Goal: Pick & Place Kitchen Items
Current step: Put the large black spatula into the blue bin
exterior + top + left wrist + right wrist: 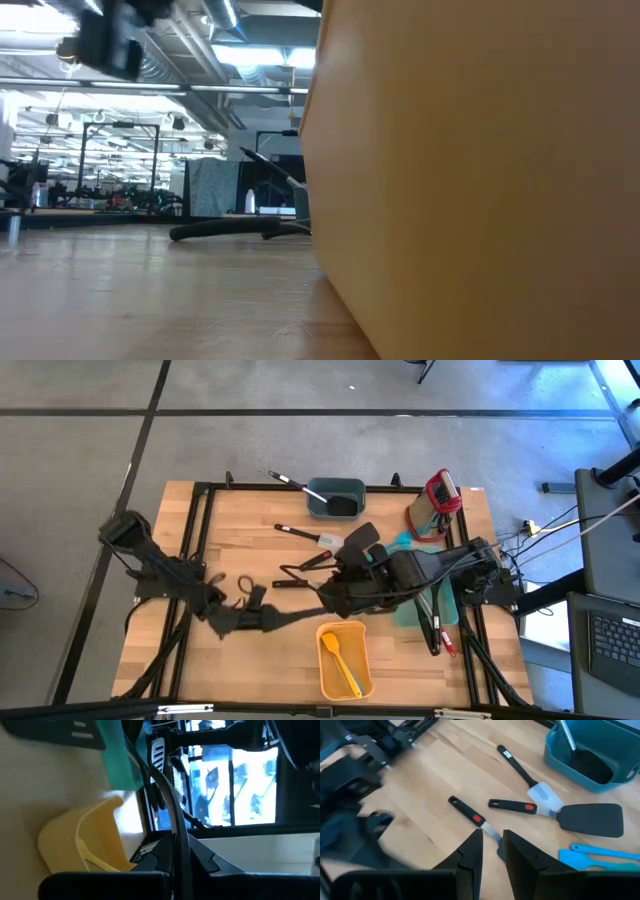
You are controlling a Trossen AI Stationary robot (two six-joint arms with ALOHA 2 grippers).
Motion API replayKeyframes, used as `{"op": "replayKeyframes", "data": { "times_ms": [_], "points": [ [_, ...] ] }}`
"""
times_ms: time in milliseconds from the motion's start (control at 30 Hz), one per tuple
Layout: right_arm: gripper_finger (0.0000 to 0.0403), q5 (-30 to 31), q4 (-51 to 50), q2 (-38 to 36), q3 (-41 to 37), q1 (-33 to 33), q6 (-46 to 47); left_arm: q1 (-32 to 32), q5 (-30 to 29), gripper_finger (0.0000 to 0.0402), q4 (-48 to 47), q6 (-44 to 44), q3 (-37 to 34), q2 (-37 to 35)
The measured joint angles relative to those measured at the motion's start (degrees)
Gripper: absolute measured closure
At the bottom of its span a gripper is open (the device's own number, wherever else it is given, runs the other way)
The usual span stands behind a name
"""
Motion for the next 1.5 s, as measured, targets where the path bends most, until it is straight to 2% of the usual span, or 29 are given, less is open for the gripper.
{"op": "replayKeyframes", "data": {
  "times_ms": [167,300,533,667,800,967,1167,1367,1500],
  "points": [
    [0.0325,0.95,-0.95,0.00,2.00,2.25,-0.14,10.51,15.05,0.0387,-15.05,1.63,0.00,-8.77],
    [0.0324,2.82,-4.63,0.00,4.43,4.71,-0.81,21.20,26.17,0.0387,-26.14,6.41,0.00,-16.40],
    [0.0324,5.26,-6.44,-2.10,4.79,8.77,-2.08,44.51,44.51,0.0387,-31.66,15.12,0.00,-25.73],
    [0.0324,9.07,-6.39,-3.64,4.78,9.63,-1.25,58.84,57.42,0.0387,-33.51,17.87,0.00,-25.92],
    [0.0324,13.80,-6.37,-6.16,4.78,9.73,-1.19,71.04,69.39,0.0387,-32.37,21.63,0.04,-22.91],
    [0.0324,17.60,-5.51,-9.56,4.80,7.42,-1.22,81.93,83.58,0.0387,-30.64,26.29,4.24,-15.75],
    [0.0324,18.71,-4.89,-11.40,4.80,3.92,-4.22,87.34,91.06,0.0387,-33.35,32.43,14.68,-7.36],
    [0.0324,18.84,-4.90,-11.39,4.78,0.41,-4.67,93.21,93.28,0.0387,-48.29,41.38,25.26,-0.09],
    [0.0324,18.52,-4.92,-11.02,4.75,-1.45,-6.69,96.91,94.02,0.0387,-55.54,47.22,27.92,2.63]
  ]
}}
